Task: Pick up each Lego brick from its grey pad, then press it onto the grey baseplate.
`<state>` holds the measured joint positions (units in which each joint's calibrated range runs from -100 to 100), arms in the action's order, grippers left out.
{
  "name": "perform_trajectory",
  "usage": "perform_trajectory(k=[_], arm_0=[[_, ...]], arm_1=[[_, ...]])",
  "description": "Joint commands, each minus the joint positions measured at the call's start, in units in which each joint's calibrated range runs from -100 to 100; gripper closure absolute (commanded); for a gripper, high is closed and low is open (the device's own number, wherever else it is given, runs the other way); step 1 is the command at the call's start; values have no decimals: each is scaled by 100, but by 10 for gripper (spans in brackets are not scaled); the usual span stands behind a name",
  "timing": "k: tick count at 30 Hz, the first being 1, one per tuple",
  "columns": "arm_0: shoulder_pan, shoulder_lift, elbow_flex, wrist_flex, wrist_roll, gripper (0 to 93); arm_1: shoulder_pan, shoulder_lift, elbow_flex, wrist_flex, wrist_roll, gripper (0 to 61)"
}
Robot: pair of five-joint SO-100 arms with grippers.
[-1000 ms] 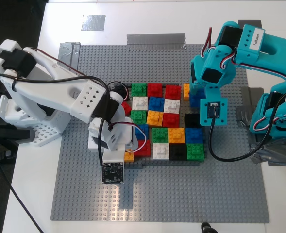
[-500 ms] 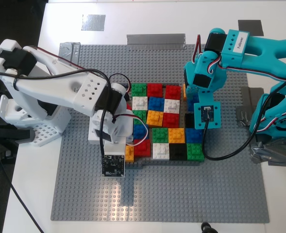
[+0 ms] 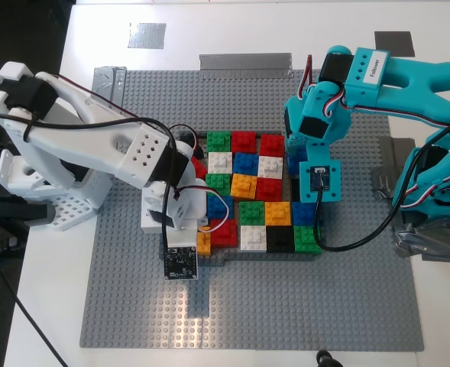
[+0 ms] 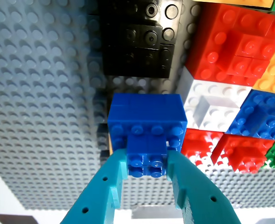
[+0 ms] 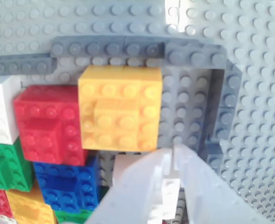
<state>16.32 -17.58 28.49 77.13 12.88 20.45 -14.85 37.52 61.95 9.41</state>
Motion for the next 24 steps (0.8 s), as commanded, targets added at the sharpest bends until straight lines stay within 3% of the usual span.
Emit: perform_trajectory(k=[1, 13, 24], arm_0=[[-17, 7, -18, 9, -16, 927], [-46, 505, -27, -284, -148, 927], [-75, 522, 81, -317, -148, 927]], arm_1=[[-141, -274, -1, -108, -35, 612], [-685, -128, 279, -523, -259, 612], [-1512, -163, -615, 420, -606, 612]])
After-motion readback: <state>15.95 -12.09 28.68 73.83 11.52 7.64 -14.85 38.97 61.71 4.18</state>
